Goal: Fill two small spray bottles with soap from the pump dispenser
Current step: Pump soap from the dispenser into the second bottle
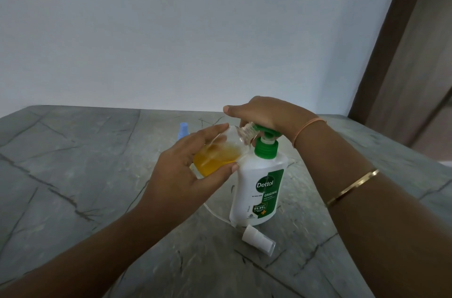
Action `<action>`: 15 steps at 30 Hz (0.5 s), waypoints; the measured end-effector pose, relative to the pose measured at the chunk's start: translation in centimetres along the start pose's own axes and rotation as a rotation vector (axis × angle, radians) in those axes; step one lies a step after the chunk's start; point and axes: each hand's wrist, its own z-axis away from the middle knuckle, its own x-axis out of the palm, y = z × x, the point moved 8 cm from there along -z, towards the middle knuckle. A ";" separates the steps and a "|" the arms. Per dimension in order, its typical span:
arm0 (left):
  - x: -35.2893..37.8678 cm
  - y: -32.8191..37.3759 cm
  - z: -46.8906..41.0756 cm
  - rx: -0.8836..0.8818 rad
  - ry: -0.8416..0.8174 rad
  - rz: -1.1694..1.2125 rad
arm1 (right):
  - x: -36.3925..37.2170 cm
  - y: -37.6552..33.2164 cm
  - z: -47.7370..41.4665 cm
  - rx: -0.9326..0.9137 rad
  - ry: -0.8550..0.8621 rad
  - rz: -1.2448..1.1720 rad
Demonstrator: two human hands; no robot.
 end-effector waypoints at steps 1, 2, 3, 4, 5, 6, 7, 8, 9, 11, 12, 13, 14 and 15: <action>0.0 0.0 0.0 0.001 0.001 0.005 | -0.2 -0.1 0.0 -0.016 0.022 0.001; 0.0 0.1 0.0 0.003 0.002 0.012 | -0.5 -0.2 -0.1 -0.029 0.044 0.007; 0.0 0.1 0.0 0.003 0.002 0.021 | -0.7 -0.4 -0.1 -0.040 0.066 0.021; 0.0 0.1 0.0 0.000 0.002 0.029 | -1.0 -0.5 -0.2 -0.048 0.083 0.043; 0.0 0.1 0.0 -0.005 0.002 0.033 | -1.1 -0.6 -0.3 -0.052 0.091 0.063; -0.1 0.0 0.0 -0.008 0.003 0.033 | -1.2 -0.7 -0.4 -0.050 0.088 0.074; -0.1 0.1 0.0 -0.006 0.003 0.033 | -1.1 -0.7 -0.5 -0.043 0.076 0.072; -0.2 0.1 -0.1 -0.003 0.005 0.032 | -0.9 -0.6 -0.6 -0.030 0.056 0.060; -0.2 0.1 -0.1 -0.001 0.007 0.033 | -0.7 -0.4 -0.7 -0.016 0.036 0.045; -0.2 0.1 -0.1 -0.007 0.007 0.036 | -0.5 -0.2 -0.7 0.009 0.014 0.021; -0.1 0.0 -0.1 -0.009 0.004 0.035 | -0.3 -0.1 -0.7 0.016 0.009 0.014; -0.1 -0.1 -0.1 -0.008 -0.003 0.032 | -0.2 0.0 -0.7 0.019 0.004 0.009; 0.0 -0.1 -0.1 -0.006 -0.010 0.028 | 0.0 0.1 -0.7 0.021 -0.004 0.009; 0.1 -0.2 0.0 -0.004 -0.015 0.024 | 0.2 0.2 -0.7 0.022 -0.010 0.010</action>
